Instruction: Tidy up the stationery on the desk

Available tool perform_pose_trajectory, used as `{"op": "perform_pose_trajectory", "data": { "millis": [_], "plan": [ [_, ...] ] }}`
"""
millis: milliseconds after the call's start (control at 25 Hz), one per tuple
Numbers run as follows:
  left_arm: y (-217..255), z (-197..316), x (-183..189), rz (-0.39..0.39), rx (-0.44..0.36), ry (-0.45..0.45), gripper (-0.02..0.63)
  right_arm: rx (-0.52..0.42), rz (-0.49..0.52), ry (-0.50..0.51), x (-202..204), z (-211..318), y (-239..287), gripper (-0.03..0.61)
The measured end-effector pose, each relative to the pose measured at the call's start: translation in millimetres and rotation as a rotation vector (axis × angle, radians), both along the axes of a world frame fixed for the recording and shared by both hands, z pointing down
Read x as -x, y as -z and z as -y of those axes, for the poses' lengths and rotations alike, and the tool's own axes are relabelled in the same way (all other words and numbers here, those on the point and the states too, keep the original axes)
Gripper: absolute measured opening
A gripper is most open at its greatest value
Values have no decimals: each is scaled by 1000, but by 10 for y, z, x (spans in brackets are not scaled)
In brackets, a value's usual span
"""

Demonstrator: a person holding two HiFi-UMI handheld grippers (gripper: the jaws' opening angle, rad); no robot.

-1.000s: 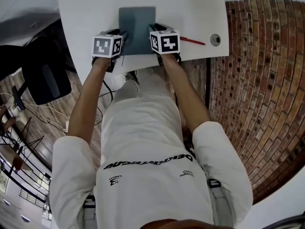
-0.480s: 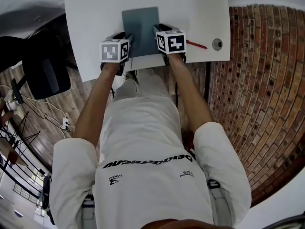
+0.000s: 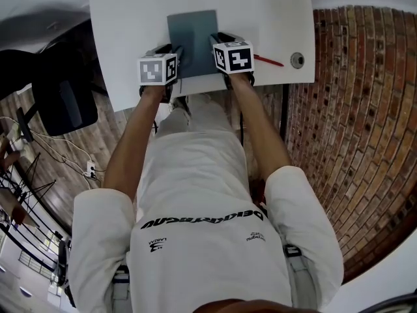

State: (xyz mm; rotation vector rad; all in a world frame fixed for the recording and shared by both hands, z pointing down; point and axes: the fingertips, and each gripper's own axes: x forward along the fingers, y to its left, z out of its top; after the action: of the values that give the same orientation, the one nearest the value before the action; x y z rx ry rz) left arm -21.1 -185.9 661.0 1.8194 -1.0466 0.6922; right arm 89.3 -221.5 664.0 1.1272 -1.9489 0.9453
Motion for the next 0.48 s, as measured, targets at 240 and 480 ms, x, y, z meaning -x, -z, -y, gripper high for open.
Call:
{"op": "perform_pose_trajectory", "data": {
  "millis": [240,480],
  "plan": [
    [82,2,38,-7,-23,-3,140,-21,8,-12,-76,9,78,120],
    [410,66,72,-13,-138,8,101,-93,37,-23,-227,0,327,120]
  ]
}}
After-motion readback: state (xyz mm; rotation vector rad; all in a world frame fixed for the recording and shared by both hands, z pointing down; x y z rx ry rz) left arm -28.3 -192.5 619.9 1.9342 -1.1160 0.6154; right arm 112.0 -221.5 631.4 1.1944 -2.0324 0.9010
